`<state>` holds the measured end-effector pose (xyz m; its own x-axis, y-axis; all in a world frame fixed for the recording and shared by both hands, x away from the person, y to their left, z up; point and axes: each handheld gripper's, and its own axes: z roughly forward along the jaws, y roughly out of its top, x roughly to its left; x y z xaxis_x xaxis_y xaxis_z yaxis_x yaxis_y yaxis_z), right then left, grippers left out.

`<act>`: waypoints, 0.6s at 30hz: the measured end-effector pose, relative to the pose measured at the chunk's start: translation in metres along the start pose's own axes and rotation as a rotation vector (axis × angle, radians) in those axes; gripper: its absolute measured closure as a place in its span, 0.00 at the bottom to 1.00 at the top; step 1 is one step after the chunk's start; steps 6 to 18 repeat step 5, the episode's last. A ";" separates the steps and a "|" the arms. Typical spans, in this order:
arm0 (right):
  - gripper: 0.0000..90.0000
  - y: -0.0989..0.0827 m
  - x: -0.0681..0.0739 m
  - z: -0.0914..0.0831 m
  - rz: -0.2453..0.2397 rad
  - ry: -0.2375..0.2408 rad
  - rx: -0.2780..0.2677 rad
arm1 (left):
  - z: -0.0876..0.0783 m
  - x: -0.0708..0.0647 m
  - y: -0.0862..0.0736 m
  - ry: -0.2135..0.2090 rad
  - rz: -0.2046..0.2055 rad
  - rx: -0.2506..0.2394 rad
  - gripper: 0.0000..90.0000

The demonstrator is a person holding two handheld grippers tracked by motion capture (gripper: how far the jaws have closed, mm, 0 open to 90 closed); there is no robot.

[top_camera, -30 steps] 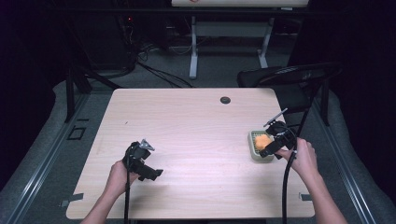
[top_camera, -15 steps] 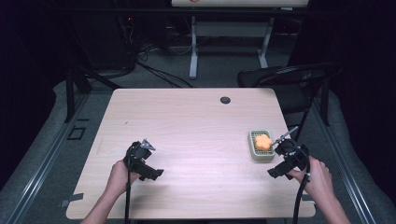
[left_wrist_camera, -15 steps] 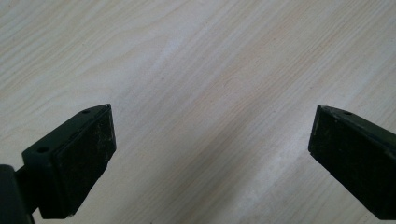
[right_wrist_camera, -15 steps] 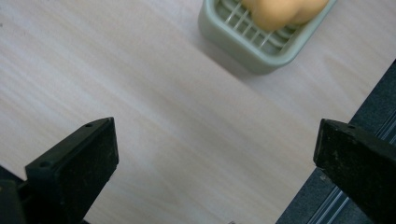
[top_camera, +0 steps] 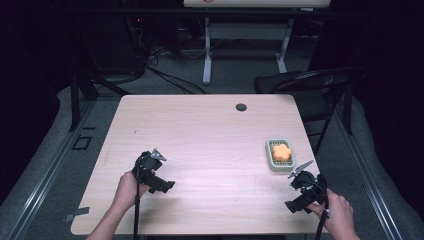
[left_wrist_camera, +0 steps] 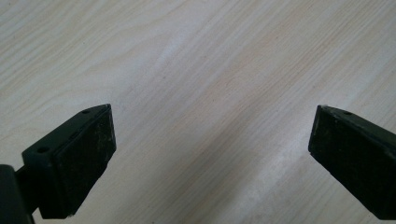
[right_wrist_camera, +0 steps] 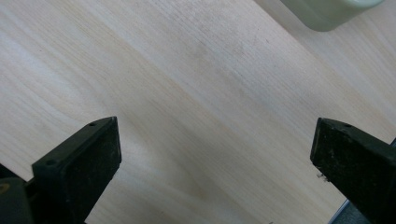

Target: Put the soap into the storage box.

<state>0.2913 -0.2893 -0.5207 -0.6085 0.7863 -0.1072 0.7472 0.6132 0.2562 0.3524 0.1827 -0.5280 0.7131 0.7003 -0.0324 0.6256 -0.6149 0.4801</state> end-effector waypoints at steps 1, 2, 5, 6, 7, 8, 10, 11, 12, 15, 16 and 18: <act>0.02 0.001 -0.001 0.001 -0.009 0.000 0.004 | 0.000 0.000 0.000 0.003 0.003 0.001 0.01; 0.02 0.002 -0.002 0.002 -0.011 -0.004 -0.001 | -0.001 0.001 0.000 0.002 0.002 -0.001 0.01; 0.03 0.001 -0.008 0.002 0.009 0.014 -0.007 | 0.000 0.001 -0.001 0.002 0.000 0.003 0.01; 0.03 0.001 -0.008 0.002 0.009 0.014 -0.007 | 0.000 0.001 -0.001 0.002 0.000 0.003 0.01; 0.03 0.001 -0.008 0.002 0.009 0.014 -0.007 | 0.000 0.001 -0.001 0.002 0.000 0.003 0.01; 0.03 0.001 -0.008 0.002 0.009 0.014 -0.007 | 0.000 0.001 -0.001 0.002 0.000 0.003 0.01; 0.03 0.001 -0.008 0.002 0.009 0.014 -0.007 | 0.000 0.001 -0.001 0.002 0.000 0.003 0.01; 0.03 0.001 -0.008 0.002 0.009 0.014 -0.007 | 0.000 0.001 -0.001 0.002 0.000 0.003 0.01; 0.03 0.001 -0.008 0.002 0.009 0.014 -0.007 | 0.000 0.001 -0.001 0.002 0.000 0.003 0.01; 0.03 0.001 -0.008 0.002 0.009 0.014 -0.007 | 0.000 0.001 -0.001 0.002 0.000 0.003 0.01; 0.03 0.001 -0.008 0.002 0.009 0.014 -0.007 | 0.000 0.001 -0.001 0.002 0.000 0.003 0.01; 0.03 0.001 -0.008 0.002 0.009 0.014 -0.007 | 0.000 0.001 -0.001 0.002 0.000 0.003 0.01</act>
